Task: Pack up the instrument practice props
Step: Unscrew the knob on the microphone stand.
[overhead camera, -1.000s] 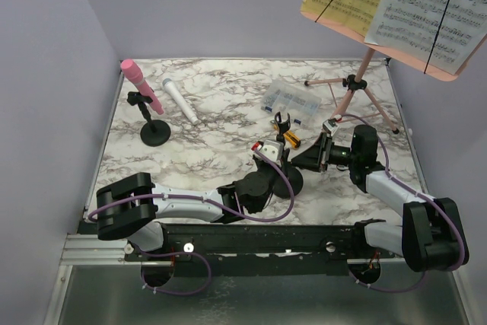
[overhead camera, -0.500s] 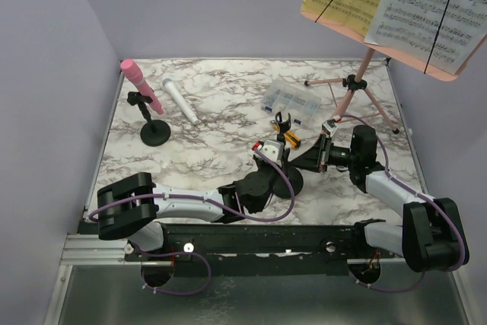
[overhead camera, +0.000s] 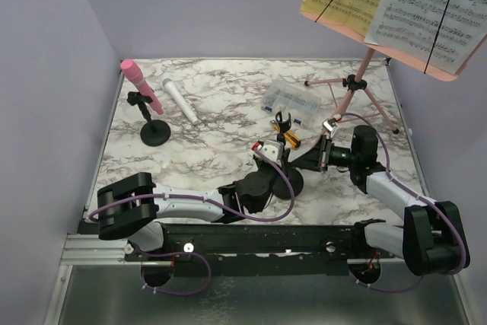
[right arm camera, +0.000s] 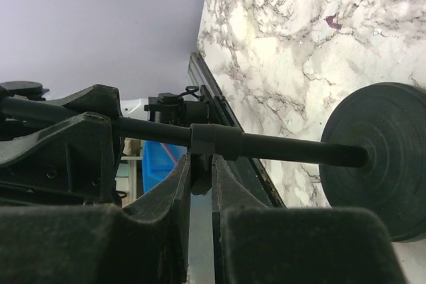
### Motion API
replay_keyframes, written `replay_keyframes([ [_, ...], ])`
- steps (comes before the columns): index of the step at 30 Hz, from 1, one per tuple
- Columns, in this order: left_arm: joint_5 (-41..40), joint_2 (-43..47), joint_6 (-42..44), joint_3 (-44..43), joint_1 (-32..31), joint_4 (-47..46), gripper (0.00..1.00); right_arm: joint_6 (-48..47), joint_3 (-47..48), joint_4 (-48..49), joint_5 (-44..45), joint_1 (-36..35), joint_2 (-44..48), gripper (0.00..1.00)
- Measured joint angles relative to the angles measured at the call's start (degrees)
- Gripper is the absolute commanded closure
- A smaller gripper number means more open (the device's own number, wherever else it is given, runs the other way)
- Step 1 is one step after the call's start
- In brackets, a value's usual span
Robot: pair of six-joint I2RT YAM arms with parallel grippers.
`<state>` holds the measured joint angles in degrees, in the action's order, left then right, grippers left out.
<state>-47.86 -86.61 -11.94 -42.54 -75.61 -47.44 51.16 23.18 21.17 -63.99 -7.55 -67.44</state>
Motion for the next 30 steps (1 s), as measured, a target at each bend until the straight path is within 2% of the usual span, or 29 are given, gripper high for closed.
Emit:
replay_keyframes([
  [7,0.0,-0.09,-0.04,0.0,0.02,-0.04,1.0,-6.54,0.81,-0.44,-0.81,-0.02,0.28,1.0],
  [18,-0.46,-0.11,-0.72,0.02,0.24,0.37,1.0,-26.75,6.12,-8.31,-2.27,-1.36,0.11,1.0],
  [26,-0.66,-0.31,-0.9,0.0,0.24,0.46,1.0,-50.25,10.12,-17.97,-3.67,-2.71,1.07,1.0],
  [30,-0.59,-0.37,-0.87,0.02,0.22,0.46,1.0,-69.48,12.94,-27.12,-5.29,-3.04,1.51,1.0],
])
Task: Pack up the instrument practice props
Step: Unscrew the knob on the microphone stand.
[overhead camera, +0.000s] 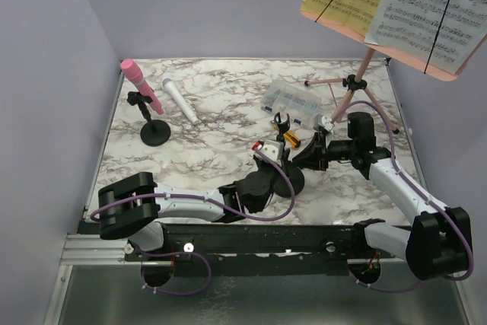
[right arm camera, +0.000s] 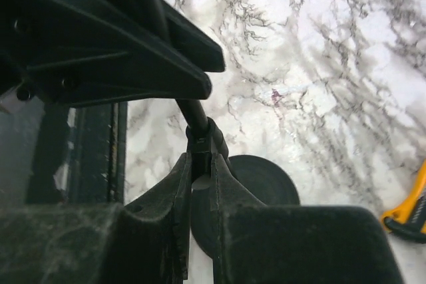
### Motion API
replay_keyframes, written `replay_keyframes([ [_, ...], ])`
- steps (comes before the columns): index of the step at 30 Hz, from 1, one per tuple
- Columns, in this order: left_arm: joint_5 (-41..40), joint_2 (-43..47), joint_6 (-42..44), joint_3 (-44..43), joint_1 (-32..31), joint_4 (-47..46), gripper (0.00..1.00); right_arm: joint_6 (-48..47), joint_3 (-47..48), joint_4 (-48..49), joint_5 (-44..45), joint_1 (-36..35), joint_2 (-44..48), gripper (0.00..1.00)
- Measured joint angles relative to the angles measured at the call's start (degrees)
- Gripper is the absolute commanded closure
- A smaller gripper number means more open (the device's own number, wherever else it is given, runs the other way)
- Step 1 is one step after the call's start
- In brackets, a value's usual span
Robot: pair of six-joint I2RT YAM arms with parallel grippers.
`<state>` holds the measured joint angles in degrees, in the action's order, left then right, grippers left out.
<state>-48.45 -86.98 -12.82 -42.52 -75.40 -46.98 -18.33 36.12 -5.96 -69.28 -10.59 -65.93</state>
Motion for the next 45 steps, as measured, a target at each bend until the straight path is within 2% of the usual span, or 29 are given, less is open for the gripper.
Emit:
replay_keyframes([
  [7,0.9,-0.22,0.37,-0.02,-0.13,-0.02,1.0,-33.99,3.76,-16.74,-2.34,-0.22,0.55,0.97],
  [10,1.2,-0.35,0.52,-0.11,-0.26,-0.02,1.0,-42.01,4.02,-20.02,-2.32,-0.22,1.05,0.93],
  [13,1.46,-0.35,0.68,-0.11,-0.28,-0.02,1.0,-46.49,4.02,-21.35,-1.9,-0.22,1.62,0.84],
  [21,1.51,-0.35,0.42,-0.11,-0.26,-0.04,1.0,-50.82,3.54,-24.3,0.07,-0.39,2.69,0.7],
  [29,1.53,-0.35,0.2,-0.11,-0.26,-0.02,1.0,-55.52,3.32,-31.89,0.37,-0.33,2.73,0.56],
  [34,1.51,-0.35,0.13,-0.11,-0.26,-0.02,1.0,-53.81,4.15,-33.77,-0.02,-0.33,2.73,0.54],
  [40,1.51,-0.35,-0.15,-0.11,-0.26,-0.02,1.0,-44.3,4.15,-30.51,0.13,-0.33,2.71,0.54],
  [45,1.53,-0.35,-0.26,-0.11,-0.26,-0.02,1.0,-40.02,4.17,-28.44,-0.24,-0.33,2.58,0.57],
])
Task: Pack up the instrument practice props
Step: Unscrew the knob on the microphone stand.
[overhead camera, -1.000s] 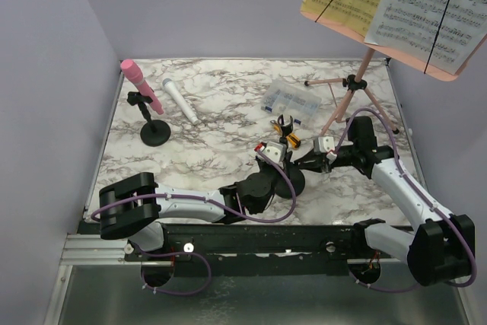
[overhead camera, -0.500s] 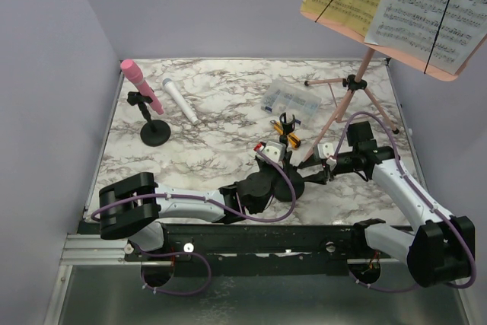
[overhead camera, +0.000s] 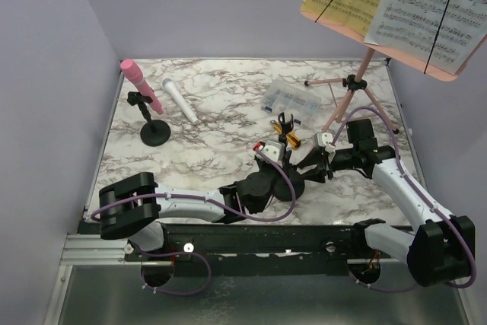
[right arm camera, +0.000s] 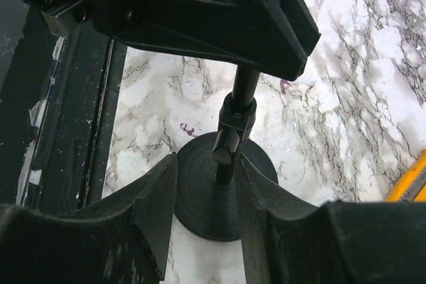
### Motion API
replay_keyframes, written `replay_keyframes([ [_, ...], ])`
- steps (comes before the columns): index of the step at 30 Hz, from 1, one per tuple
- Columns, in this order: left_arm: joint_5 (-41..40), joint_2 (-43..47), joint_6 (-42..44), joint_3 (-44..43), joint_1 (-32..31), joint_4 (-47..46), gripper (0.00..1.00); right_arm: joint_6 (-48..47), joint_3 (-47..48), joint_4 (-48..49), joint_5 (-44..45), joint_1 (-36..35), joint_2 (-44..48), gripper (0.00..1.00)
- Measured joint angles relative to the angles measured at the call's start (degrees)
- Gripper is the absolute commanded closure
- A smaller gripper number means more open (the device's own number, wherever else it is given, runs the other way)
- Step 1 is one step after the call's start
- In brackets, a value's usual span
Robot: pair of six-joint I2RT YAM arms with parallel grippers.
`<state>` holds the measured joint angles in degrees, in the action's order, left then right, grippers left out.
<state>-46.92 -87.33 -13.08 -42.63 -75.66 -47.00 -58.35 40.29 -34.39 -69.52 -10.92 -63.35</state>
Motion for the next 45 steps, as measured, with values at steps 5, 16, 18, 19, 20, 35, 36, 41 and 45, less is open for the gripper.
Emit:
replay_keyframes([
  [5,0.0,0.0,-0.02,0.0,0.0,0.0,1.0,1.64,0.13,1.53,-0.42,0.0,-0.66,0.57],
  [16,0.0,-0.02,-0.02,0.0,0.0,0.0,1.0,-0.2,1.22,3.02,0.52,-0.79,-1.51,0.76],
  [18,0.0,-0.07,-0.02,-0.02,0.0,-0.02,1.0,-1.75,1.49,2.84,1.25,-0.98,-1.53,0.78],
  [19,0.0,-0.11,-0.02,-0.02,0.0,-0.04,1.0,-2.73,1.62,2.56,1.6,-1.07,-1.53,0.8],
  [20,0.0,-0.13,-0.02,-0.07,0.02,-0.04,1.0,-3.69,1.75,2.14,2.01,-1.14,-1.53,0.82],
  [35,0.59,-0.9,0.28,-0.76,0.15,0.0,1.0,-23.52,5.6,-5.99,9.11,-1.99,-1.57,0.62],
  [36,0.61,-0.9,0.26,-0.76,0.17,-0.02,1.0,-23.5,5.84,-6.29,9.64,-2.05,-1.57,0.55],
  [41,0.83,-0.9,0.24,-0.76,0.17,-0.02,1.0,-14.95,7.74,-7.13,11.23,-1.84,-1.57,0.42],
  [45,0.85,-0.9,0.24,-0.76,0.17,-0.02,1.0,-1.11,8.41,-5.88,12.74,-1.84,-0.55,0.39],
])
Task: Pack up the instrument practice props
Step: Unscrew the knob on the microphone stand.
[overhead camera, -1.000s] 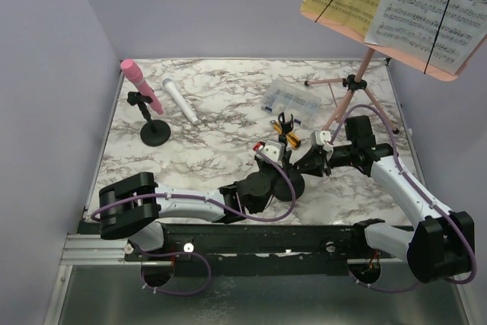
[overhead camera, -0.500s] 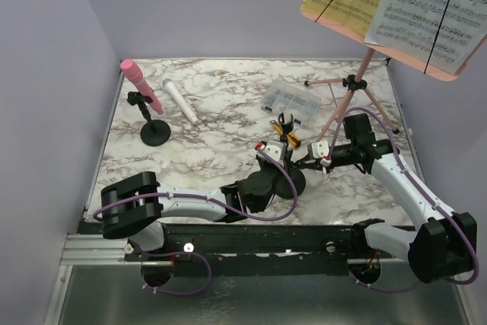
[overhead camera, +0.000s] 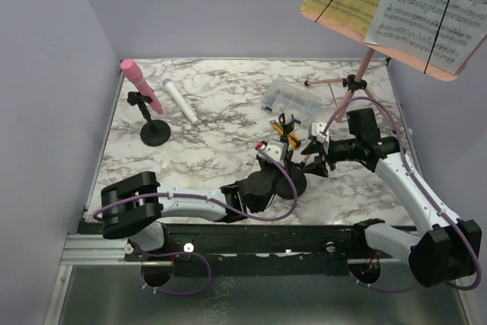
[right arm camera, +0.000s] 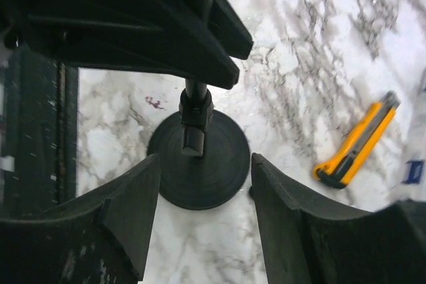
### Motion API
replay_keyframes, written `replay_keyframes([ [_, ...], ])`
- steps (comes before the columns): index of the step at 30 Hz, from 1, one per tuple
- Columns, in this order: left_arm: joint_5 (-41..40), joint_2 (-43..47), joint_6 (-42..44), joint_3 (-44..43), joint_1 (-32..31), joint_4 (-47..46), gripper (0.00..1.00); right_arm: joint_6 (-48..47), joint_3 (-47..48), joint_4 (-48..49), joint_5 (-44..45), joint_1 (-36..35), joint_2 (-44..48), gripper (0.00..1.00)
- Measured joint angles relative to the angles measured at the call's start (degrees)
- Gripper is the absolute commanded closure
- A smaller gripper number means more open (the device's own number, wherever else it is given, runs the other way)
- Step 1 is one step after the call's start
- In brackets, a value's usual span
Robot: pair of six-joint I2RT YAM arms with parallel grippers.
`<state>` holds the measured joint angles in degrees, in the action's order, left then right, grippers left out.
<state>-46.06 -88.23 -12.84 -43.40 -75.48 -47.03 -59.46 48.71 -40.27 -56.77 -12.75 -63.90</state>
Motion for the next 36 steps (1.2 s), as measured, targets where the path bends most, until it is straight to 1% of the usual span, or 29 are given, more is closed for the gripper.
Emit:
replay_keyframes([
  [3,0.02,0.02,-0.02,0.02,-0.02,0.0,1.0,10.01,0.81,-0.11,0.74,0.0,0.81,0.42],
  [5,0.0,0.02,-0.04,0.02,0.0,0.0,1.0,15.69,2.19,-0.55,0.63,0.0,0.83,0.46],
  [8,0.02,0.07,-0.13,0.09,0.0,0.0,1.0,21.73,4.22,-2.08,0.04,0.02,1.09,0.47],
  [10,0.02,0.24,-0.24,0.24,0.0,0.0,1.0,24.79,4.68,-2.93,-0.79,0.02,1.92,0.45],
  [12,0.04,0.39,-0.33,0.44,0.0,0.0,1.0,28.11,4.68,-3.21,-1.9,0.02,3.13,0.4],
  [15,0.11,0.74,-0.48,0.74,0.0,-0.02,1.0,34.1,4.83,-3.08,-3.96,0.02,3.78,0.35],
  [19,0.15,0.85,-0.48,0.79,0.0,0.0,1.0,41.62,6.58,-2.56,-6.21,0.15,1.33,0.34],
  [20,0.15,0.9,-0.48,0.81,-0.02,0.0,1.0,44.89,7.65,-2.34,-8.24,0.61,-0.61,0.34],
  [22,0.15,1.01,-0.57,0.96,0.0,0.0,1.0,48.28,8.37,-1.81,-11.96,1.79,-2.82,0.34],
  [25,0.15,1.31,-0.85,1.18,0.0,0.04,1.0,57.37,5.7,2.97,-19.32,5.31,-4.37,0.34],
  [28,0.15,1.33,-0.98,1.27,0.0,0.04,1.0,68.89,-1.14,11.8,-25.07,8.96,-3.48,0.34],
  [31,0.15,1.44,-1.16,1.4,0.0,0.02,1.0,78.31,-8.2,20.2,-27.54,10.51,-1.29,0.31],
  [34,0.15,1.44,-1.25,1.44,0.0,0.0,1.0,85.13,-12.48,25.94,-28.39,10.99,1.92,0.28],
  [36,0.15,1.44,-1.25,1.44,0.0,0.0,1.0,89.85,-14.36,29.83,-28.83,11.39,4.0,0.29],
])
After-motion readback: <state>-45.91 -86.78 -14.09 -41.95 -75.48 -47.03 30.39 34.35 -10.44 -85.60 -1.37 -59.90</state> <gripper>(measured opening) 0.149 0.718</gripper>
